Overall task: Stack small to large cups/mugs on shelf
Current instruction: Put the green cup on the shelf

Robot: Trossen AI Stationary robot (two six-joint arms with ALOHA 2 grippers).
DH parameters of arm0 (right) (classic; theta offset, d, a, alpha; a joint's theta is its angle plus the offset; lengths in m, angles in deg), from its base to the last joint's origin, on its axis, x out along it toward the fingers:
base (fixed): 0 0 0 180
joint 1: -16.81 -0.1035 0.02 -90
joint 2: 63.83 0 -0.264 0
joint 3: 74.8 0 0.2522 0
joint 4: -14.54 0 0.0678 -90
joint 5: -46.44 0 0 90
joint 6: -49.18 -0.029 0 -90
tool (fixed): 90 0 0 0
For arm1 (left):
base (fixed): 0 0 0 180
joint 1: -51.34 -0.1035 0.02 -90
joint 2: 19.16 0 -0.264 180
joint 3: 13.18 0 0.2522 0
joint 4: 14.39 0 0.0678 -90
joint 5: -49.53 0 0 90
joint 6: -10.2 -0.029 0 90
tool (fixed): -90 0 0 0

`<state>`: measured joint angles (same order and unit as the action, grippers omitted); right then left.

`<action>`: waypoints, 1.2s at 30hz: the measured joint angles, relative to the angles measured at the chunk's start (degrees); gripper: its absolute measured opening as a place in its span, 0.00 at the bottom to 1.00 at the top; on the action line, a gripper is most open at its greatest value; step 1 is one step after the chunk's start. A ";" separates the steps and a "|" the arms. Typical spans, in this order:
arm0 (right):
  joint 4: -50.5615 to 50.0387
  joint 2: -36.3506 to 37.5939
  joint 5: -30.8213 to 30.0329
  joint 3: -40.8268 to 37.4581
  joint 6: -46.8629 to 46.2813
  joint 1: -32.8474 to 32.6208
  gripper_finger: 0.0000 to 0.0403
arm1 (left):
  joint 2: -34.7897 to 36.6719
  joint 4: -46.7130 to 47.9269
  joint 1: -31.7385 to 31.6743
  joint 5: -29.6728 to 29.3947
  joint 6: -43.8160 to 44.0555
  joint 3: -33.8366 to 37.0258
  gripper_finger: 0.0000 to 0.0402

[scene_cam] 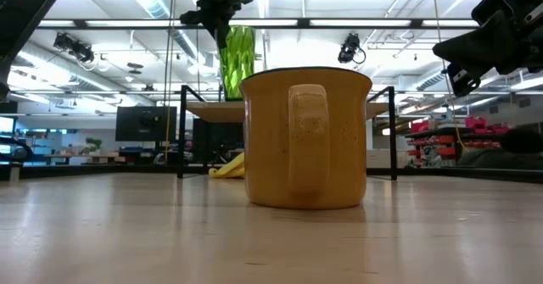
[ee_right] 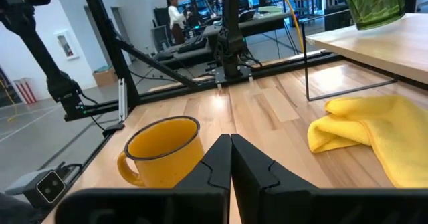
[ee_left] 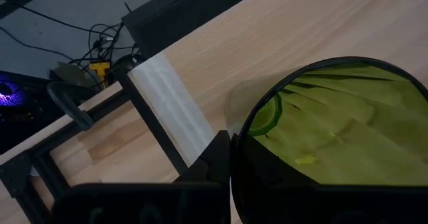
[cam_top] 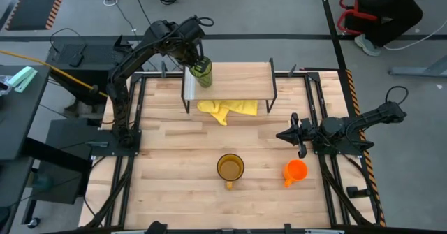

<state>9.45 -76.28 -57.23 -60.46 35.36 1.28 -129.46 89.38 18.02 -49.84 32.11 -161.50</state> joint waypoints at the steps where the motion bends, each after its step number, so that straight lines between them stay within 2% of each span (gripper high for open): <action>1: 0.00 0.00 0.00 0.00 0.00 -0.02 0.03 | 0.00 0.00 0.00 0.00 0.00 0.00 0.03; 14: 0.00 0.00 0.00 0.00 0.44 -0.02 0.03 | 0.02 -0.02 0.00 0.00 -0.31 0.03 0.03; 20: -0.02 0.00 0.02 0.00 0.77 0.00 0.03 | 0.73 -1.17 -0.14 0.38 -1.58 4.77 0.03; 36: -0.26 0.00 0.00 0.00 1.99 0.00 0.03 | 3.72 0.37 -0.05 -1.12 -0.77 5.33 0.03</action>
<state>9.18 -76.28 -57.23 -60.46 37.35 1.28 -125.74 89.75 17.97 -50.96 31.34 -156.17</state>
